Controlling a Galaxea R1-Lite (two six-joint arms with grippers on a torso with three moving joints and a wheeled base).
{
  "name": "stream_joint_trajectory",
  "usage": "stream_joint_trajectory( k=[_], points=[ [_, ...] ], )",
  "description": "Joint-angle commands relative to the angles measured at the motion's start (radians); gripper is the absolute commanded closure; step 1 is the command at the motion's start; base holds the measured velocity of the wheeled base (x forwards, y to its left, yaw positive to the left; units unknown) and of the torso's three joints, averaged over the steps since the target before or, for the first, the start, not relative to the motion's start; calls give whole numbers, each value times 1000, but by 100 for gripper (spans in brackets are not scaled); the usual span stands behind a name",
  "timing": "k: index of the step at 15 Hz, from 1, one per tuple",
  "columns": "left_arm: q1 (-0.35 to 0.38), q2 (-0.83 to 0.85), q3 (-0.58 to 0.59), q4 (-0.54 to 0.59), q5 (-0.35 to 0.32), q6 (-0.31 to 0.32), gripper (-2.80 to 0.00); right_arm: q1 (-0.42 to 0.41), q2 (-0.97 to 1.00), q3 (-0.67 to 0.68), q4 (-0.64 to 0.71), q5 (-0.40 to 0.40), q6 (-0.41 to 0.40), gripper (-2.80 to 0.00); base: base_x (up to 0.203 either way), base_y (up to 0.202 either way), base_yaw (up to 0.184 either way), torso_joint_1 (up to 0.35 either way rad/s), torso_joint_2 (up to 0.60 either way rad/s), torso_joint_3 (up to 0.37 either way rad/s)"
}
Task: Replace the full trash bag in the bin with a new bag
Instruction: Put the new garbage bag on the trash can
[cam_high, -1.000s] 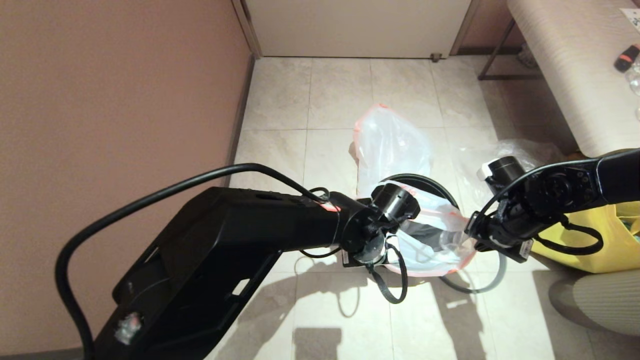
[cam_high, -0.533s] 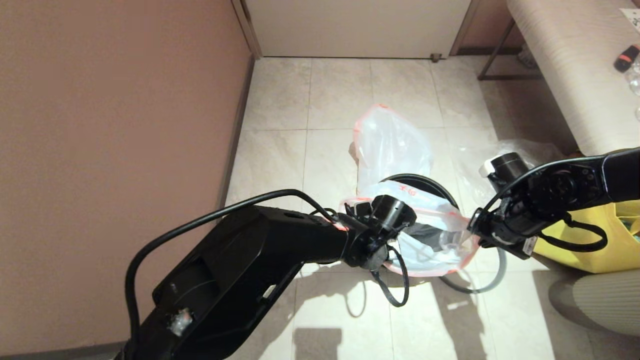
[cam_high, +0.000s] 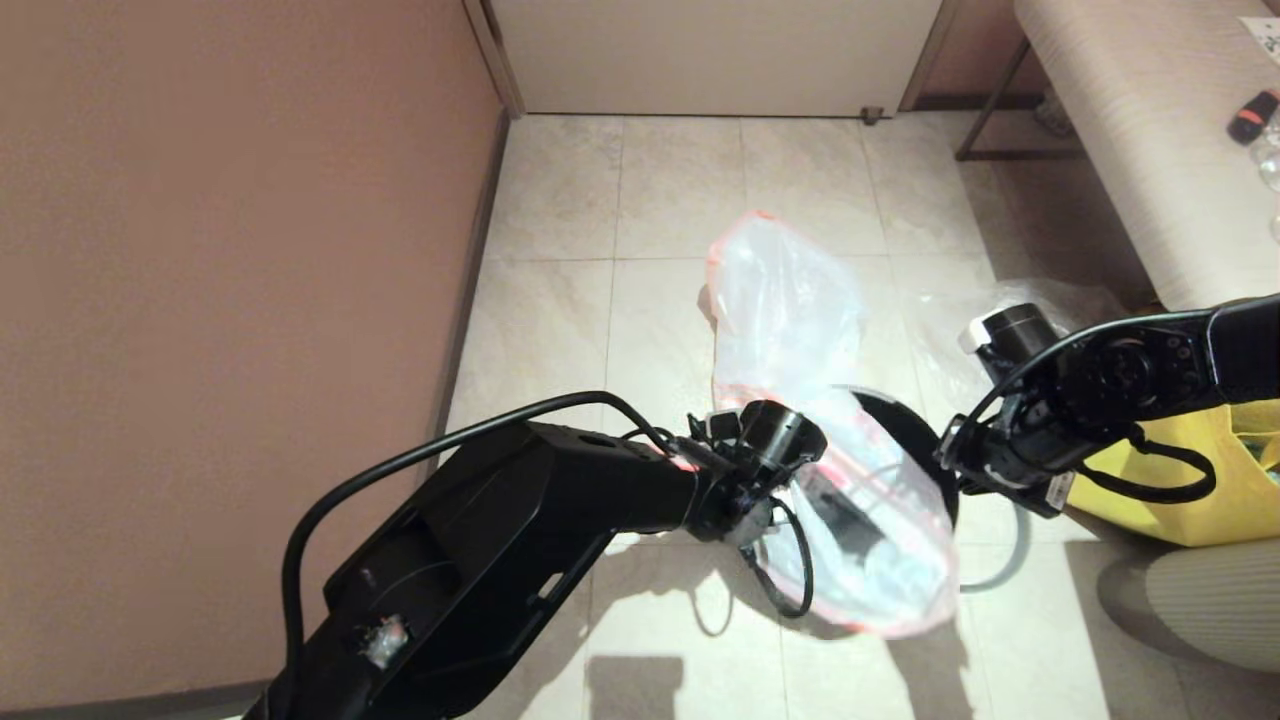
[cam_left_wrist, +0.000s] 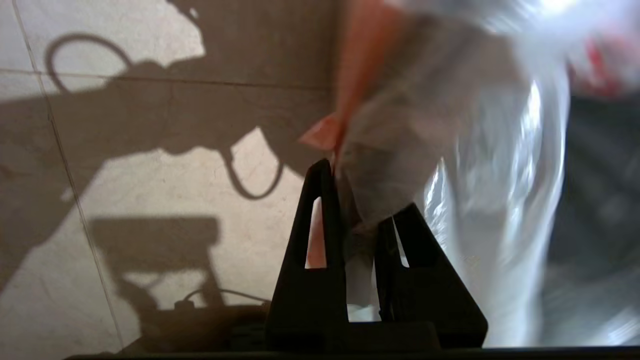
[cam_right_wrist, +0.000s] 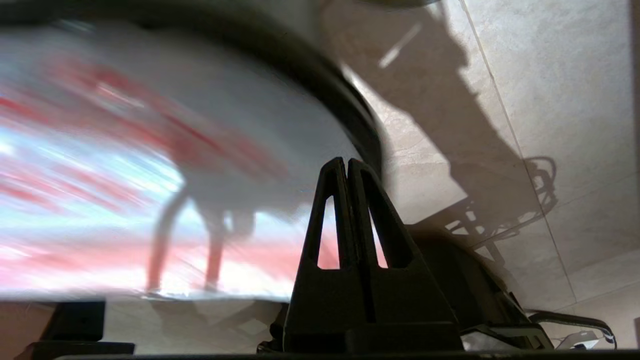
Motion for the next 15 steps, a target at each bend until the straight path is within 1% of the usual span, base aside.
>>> stream_joint_trajectory(
  k=[1,2,4,5,8,9,11,12,15],
  points=[
    [0,1,1,4,4,-6,0,11,-5,1,4,5,10,0,0,0,0,0,0,0],
    [0,-3,1,5,4,-6,0,31,-11,8,5,11,17,0,0,0,0,0,0,0],
    [-2,-11,1,4,9,-6,0,80,-66,49,5,69,46,0,0,0,0,0,0,0],
    [-2,-14,1,4,12,-6,0,95,-94,77,7,90,50,0,0,0,0,0,0,0],
    [0,-22,1,2,24,-7,0,118,-187,123,14,121,52,0,0,0,0,0,0,0],
    [0,-23,1,1,24,-7,0,146,-208,151,23,137,50,0,0,0,0,0,0,0],
    [1,-17,0,-6,24,-9,0,198,-212,231,21,144,43,0,0,0,0,0,0,0],
    [1,-16,1,-8,24,-9,0,208,-191,259,9,145,35,0,0,0,0,0,0,0],
    [5,-6,1,-8,22,-10,0,198,-163,388,-73,140,-15,0,0,0,0,0,0,0]
  ],
)
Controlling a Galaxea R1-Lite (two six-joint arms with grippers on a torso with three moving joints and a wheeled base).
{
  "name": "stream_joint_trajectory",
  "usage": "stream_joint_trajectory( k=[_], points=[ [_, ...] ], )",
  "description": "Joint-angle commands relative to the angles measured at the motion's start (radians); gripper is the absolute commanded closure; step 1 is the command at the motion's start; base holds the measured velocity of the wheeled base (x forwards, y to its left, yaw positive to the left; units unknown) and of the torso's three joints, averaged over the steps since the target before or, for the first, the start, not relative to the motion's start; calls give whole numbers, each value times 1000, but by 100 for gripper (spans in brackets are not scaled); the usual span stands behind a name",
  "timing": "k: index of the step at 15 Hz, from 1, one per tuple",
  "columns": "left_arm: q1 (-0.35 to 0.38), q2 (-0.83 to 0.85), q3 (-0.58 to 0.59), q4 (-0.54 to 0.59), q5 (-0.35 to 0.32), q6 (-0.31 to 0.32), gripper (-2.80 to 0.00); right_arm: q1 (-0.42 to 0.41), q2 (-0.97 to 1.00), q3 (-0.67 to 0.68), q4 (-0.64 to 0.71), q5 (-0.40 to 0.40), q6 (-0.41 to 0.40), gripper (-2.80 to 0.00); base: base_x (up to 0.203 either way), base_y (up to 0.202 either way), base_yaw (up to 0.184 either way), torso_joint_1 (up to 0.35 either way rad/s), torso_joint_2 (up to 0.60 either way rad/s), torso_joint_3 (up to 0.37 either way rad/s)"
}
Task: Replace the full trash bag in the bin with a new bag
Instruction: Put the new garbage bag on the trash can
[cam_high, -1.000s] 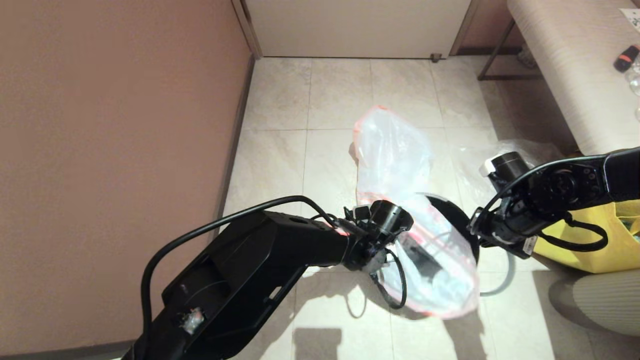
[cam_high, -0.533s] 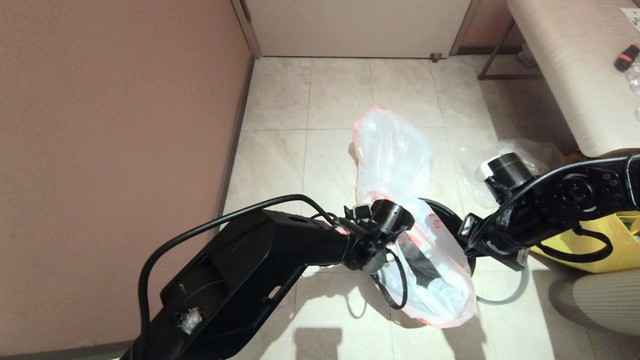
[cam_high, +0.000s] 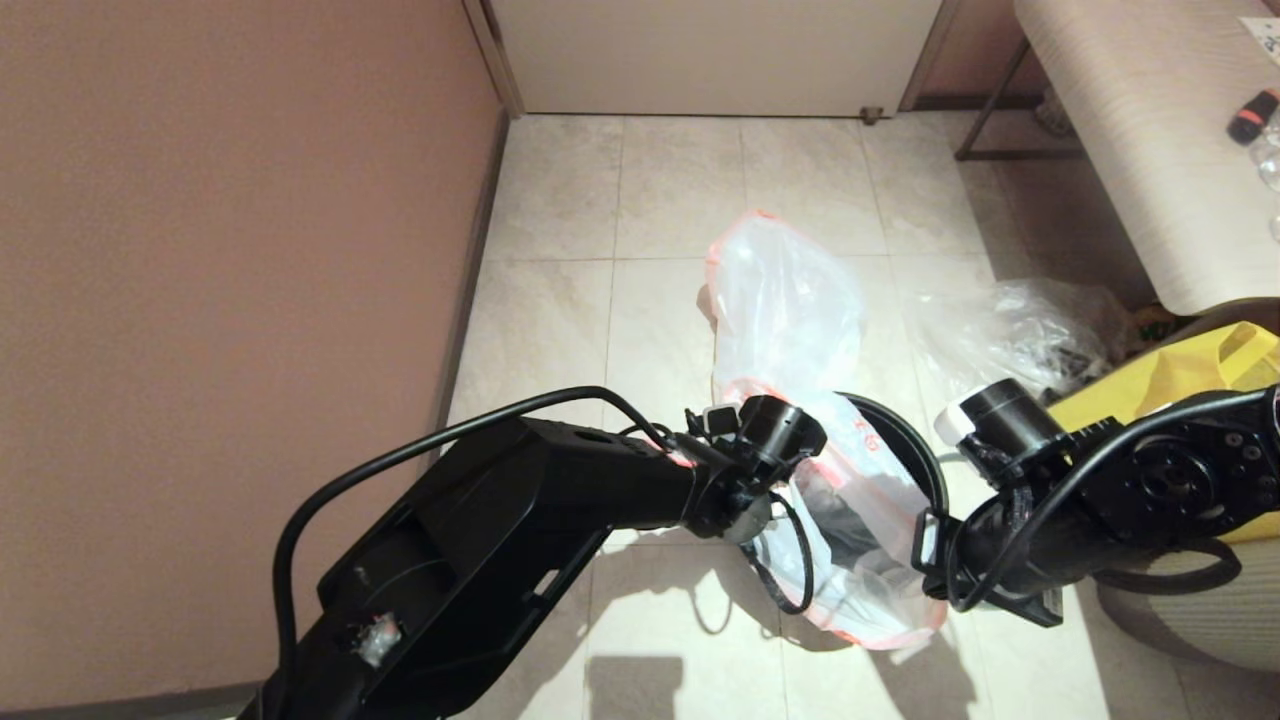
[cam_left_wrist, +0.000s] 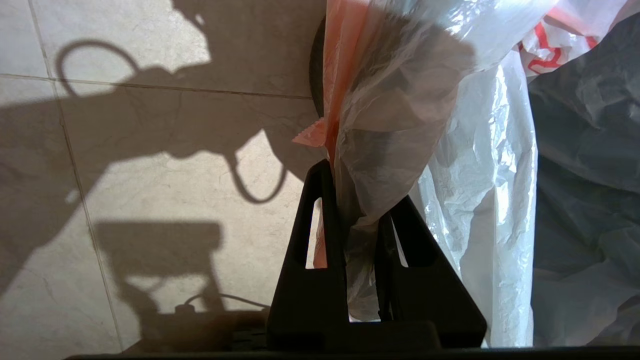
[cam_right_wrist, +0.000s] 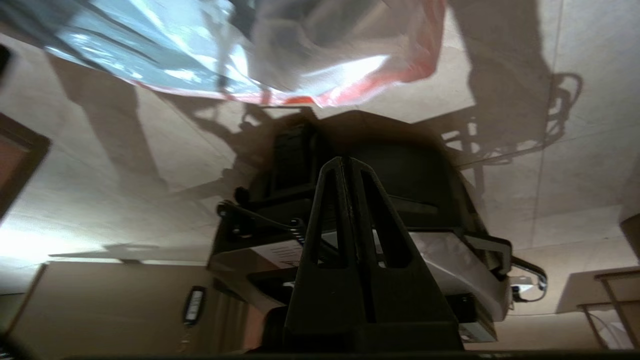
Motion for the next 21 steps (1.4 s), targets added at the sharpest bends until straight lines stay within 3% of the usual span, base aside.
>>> stream_joint_trajectory(
  k=[1,5,8,13,17,21],
  points=[
    [3,8,0,1,2,-5,0,-5,12,78,-38,-1,-11,0,0,0,0,0,0,0],
    [14,19,0,1,10,-3,0,-24,113,184,-292,-11,-71,0,0,0,0,0,0,0],
    [14,25,0,1,10,-2,0,-34,158,213,-383,-43,-79,0,0,0,0,0,0,0],
    [19,19,0,-4,18,-2,0,-29,254,243,-540,-148,-100,0,0,0,0,0,0,0],
    [17,19,0,-5,22,-3,0,-48,346,235,-686,-296,-128,0,0,0,0,0,0,0],
    [11,22,0,-5,21,-3,0,-69,369,229,-874,-368,-117,0,0,0,0,0,0,0]
  ],
)
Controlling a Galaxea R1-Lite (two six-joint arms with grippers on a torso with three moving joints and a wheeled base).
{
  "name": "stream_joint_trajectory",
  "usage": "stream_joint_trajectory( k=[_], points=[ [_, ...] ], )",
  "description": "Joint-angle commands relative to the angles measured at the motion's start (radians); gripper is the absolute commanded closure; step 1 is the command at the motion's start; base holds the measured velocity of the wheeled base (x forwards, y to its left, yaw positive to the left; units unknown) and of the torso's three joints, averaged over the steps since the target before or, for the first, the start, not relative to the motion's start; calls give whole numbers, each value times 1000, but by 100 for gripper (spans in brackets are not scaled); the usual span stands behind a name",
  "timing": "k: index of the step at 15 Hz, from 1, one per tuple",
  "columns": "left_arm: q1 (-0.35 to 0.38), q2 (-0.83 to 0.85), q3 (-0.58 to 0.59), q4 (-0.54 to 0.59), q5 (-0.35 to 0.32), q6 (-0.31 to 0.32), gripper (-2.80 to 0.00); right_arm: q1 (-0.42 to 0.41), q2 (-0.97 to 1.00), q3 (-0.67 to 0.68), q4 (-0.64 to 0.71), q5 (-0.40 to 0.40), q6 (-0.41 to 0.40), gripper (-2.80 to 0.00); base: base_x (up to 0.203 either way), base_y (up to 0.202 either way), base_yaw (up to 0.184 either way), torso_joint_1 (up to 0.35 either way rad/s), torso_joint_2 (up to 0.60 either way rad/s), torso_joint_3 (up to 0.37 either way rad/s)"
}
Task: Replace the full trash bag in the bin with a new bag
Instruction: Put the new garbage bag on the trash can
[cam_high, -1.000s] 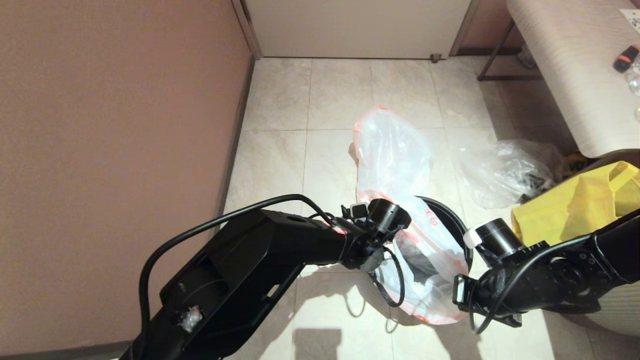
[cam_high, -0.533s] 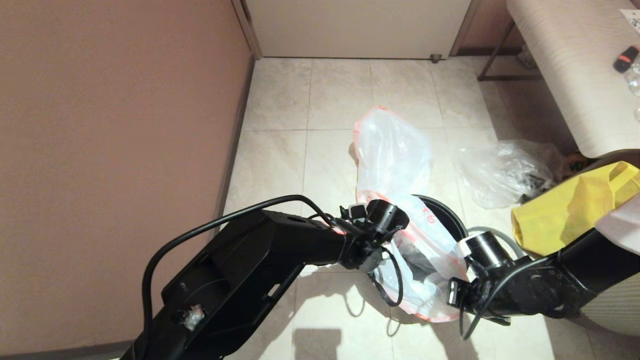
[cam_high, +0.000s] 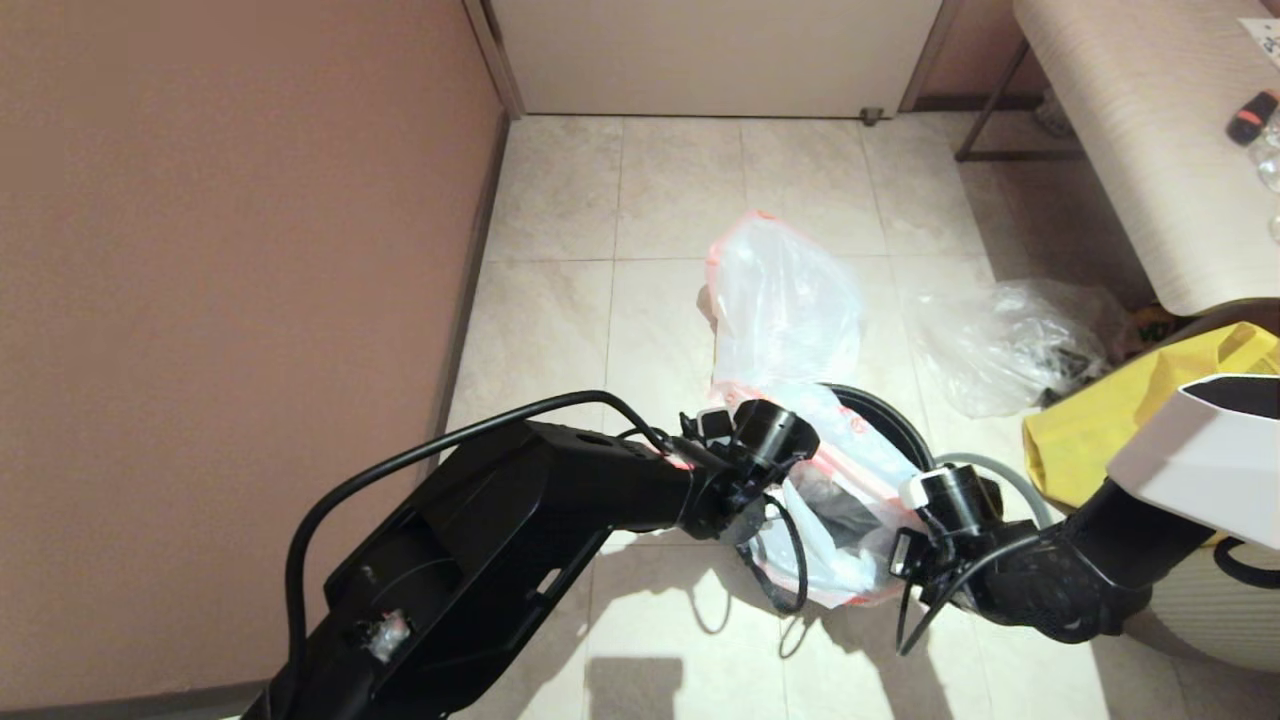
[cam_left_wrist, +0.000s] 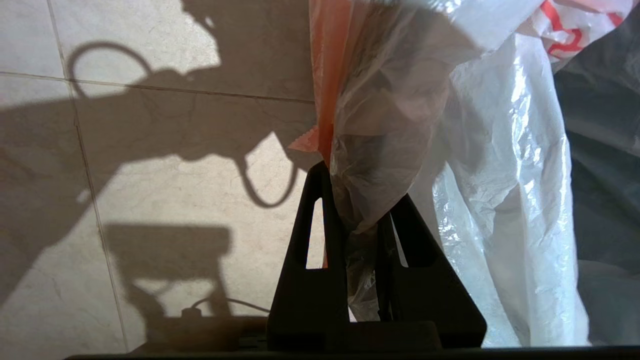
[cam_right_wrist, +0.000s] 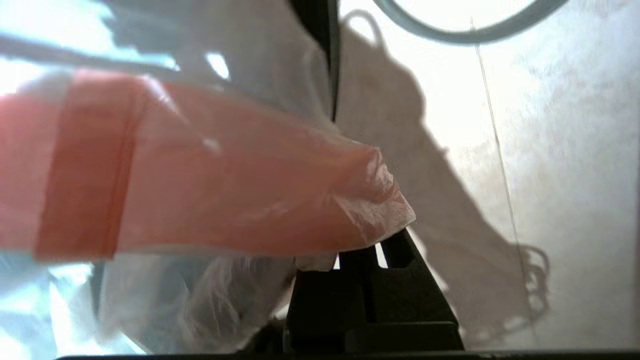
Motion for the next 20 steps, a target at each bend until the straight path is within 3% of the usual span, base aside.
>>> stream_joint_trajectory(
  k=[1,5,14,18,20],
  points=[
    [-2,2,0,1,3,-3,0,-11,12,0,-53,-15,22,0,0,0,0,0,0,0],
    [-10,0,0,2,3,-3,0,-51,-57,17,-122,-16,70,0,0,0,0,0,0,0],
    [-27,4,7,6,4,-3,0,-125,-70,-11,-147,-19,71,0,0,0,0,0,0,0],
    [-48,0,18,9,4,-3,0,-150,-44,-40,-224,-15,56,0,0,0,0,0,0,0],
    [-53,0,21,10,4,-4,0,-157,-43,-98,-203,-1,55,0,0,0,0,0,0,0]
  ],
)
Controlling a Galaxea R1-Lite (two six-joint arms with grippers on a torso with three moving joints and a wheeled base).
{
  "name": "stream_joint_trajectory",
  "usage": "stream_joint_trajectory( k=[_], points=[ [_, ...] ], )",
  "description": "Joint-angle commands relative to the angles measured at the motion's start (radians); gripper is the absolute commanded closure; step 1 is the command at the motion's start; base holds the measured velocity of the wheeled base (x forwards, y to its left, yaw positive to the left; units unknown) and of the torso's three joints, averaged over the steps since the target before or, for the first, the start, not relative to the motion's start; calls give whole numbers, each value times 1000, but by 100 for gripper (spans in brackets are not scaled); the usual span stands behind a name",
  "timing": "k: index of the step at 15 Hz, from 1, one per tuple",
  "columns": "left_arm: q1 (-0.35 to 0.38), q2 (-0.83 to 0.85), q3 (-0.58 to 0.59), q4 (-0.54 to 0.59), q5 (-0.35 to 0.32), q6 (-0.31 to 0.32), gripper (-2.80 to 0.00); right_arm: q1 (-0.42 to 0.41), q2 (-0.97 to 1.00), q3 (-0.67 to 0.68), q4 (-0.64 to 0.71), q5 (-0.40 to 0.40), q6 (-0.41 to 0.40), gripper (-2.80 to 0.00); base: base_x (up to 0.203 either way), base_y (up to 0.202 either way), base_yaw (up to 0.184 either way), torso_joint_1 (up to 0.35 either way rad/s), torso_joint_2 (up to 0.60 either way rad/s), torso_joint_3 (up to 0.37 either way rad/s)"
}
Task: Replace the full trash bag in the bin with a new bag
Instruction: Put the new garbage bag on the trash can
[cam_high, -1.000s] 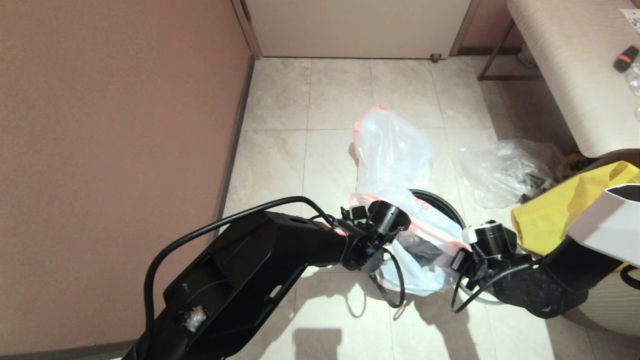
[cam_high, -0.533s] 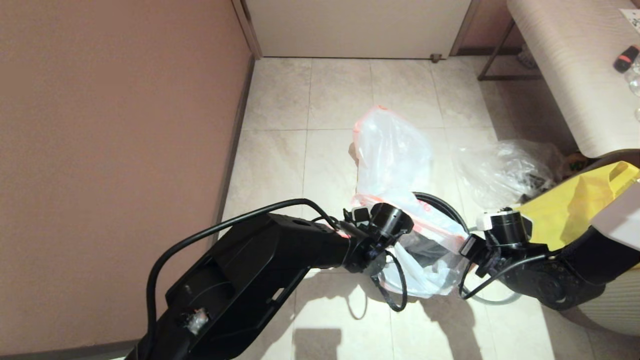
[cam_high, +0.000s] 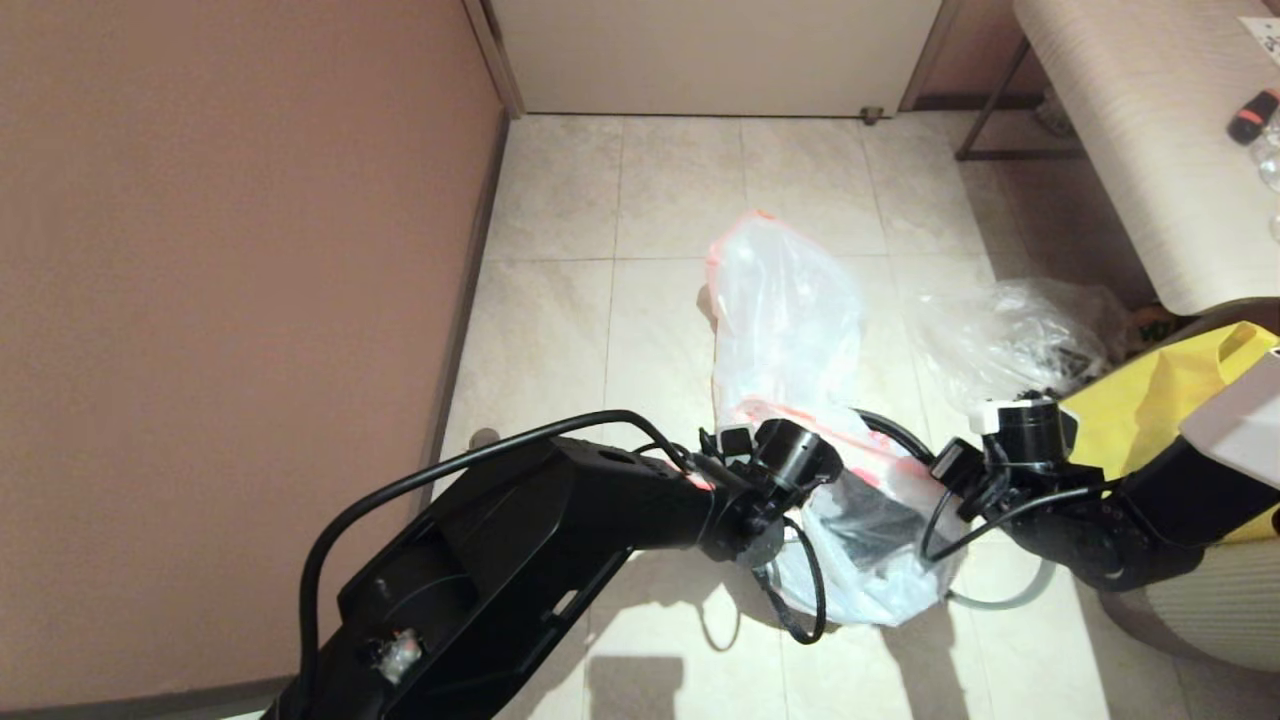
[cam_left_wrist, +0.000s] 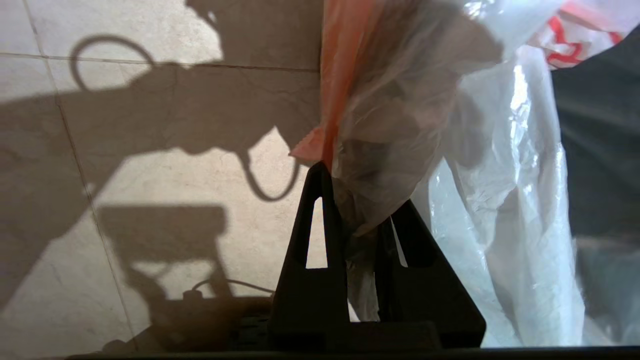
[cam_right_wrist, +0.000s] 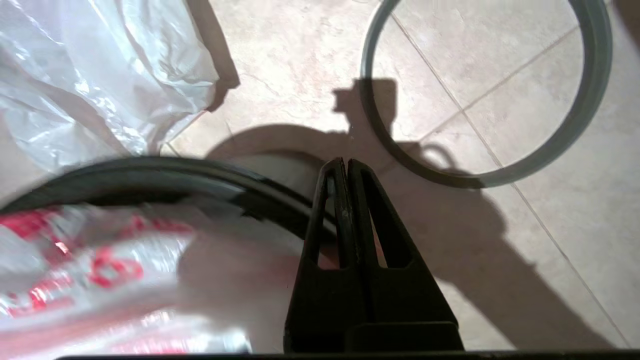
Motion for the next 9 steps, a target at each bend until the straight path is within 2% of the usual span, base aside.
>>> stream_joint_trajectory(
  k=[1,3,5,7,8,9],
  points=[
    [-5,-3,4,-3,3,-5,0,-5,5,-53,30,5,4,0,0,0,0,0,0,0],
    [-12,4,8,-3,8,-6,0,-14,-4,-123,112,12,11,0,0,0,0,0,0,0],
    [-18,6,11,-6,14,-5,0,-26,-82,-117,156,18,13,0,0,0,0,0,0,0],
    [-18,5,10,-9,22,-5,0,-21,-165,-96,347,47,38,0,0,0,0,0,0,0],
    [-18,6,10,-9,22,-7,0,-10,-185,-88,447,83,68,0,0,0,0,0,0,0],
    [-18,6,10,-10,21,-8,0,7,-195,-84,526,165,102,0,0,0,0,0,0,0]
  ],
)
